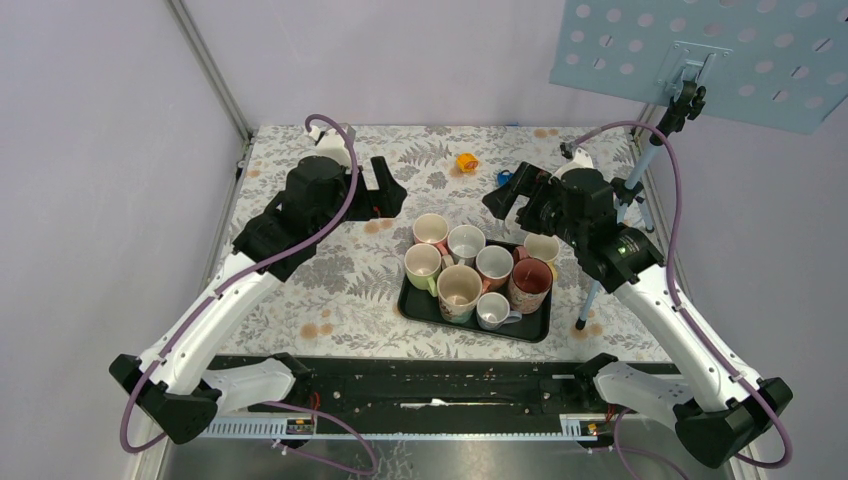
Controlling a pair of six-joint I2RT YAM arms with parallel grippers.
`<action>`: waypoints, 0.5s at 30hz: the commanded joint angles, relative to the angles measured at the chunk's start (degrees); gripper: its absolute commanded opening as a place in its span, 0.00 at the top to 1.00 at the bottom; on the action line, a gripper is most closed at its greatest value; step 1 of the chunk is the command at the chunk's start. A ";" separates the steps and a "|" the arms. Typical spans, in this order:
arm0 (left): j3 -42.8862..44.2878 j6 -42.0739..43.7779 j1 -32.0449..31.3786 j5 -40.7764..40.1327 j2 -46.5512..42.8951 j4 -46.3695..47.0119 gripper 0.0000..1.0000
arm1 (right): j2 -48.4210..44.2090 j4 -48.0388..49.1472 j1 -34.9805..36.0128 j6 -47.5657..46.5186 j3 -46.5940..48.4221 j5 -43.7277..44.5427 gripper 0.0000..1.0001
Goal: Turn the mug right side up
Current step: Reset both arms
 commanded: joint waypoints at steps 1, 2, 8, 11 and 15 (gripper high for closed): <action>1.87 1.16 -0.02 -1.05 -1.23 1.57 0.01 | 0.00 2.38 0.35 -1.09 2.47 -0.54 0.00; 1.84 1.19 0.00 -0.97 -1.30 1.54 0.01 | 0.04 2.37 0.35 -1.13 2.45 -0.63 0.00; 1.25 1.18 0.00 -0.89 -1.58 1.64 0.01 | -0.22 2.50 0.34 -1.27 2.46 -0.54 0.00; 1.00 1.14 -0.03 -0.85 -1.83 1.77 0.01 | -0.33 2.56 0.36 -1.30 2.39 -0.61 0.00; 0.81 1.15 -0.02 -1.01 -2.09 1.71 0.01 | -0.64 2.72 0.36 -1.34 1.97 -0.63 0.00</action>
